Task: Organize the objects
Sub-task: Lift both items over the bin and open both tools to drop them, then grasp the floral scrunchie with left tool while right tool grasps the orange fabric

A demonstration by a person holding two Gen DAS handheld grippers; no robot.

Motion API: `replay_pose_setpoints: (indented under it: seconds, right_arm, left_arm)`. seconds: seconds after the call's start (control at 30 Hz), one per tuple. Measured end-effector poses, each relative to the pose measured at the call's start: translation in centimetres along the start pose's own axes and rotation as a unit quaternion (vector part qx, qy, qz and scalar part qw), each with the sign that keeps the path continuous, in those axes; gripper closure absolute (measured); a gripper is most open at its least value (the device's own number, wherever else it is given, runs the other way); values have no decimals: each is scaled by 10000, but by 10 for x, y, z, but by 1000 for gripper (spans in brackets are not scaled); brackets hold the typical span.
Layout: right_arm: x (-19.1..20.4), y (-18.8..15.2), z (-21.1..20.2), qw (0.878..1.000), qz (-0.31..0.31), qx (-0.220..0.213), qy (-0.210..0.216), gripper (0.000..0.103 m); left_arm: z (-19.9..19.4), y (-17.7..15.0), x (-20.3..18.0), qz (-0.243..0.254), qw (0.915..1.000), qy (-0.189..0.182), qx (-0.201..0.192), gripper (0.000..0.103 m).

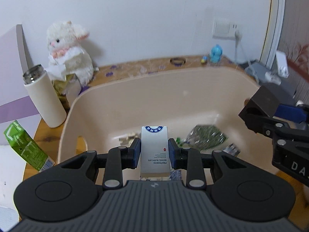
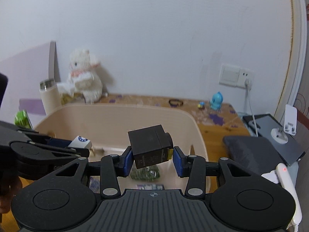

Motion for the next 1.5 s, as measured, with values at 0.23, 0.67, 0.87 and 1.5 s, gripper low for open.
replay_pose_setpoints:
  seconds: [0.23,0.67,0.87,1.5]
  right_arm:
    - [6,-19,21,9985,-198,507,44,63]
    - [11,-17,-1,9990,-398,189,-81,39]
    - [5,-5,-28,9995,-318,-54,-32,28]
    - [0,-39,-83,9994,-320,-6,94,14]
  left_arm:
    - [19,-12,3,-18,9994,37,340,70]
    - [-8,-2,5,-260,9996,-45,-54,28]
    - [-38,6,4,-359,9989,-62,-296,20]
    - [-111,-36,0,-420,9974,233,-542,11]
Point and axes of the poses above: each gripper's, at about its wrist camera, not at the fingertips, and z roughly the way its jaws point, x to its left, y to its top, the point moved 5 cm from there along z, roughly the way its jaws point, and after that the axes turned 11 degrees about -x, right-handed, at the moved point
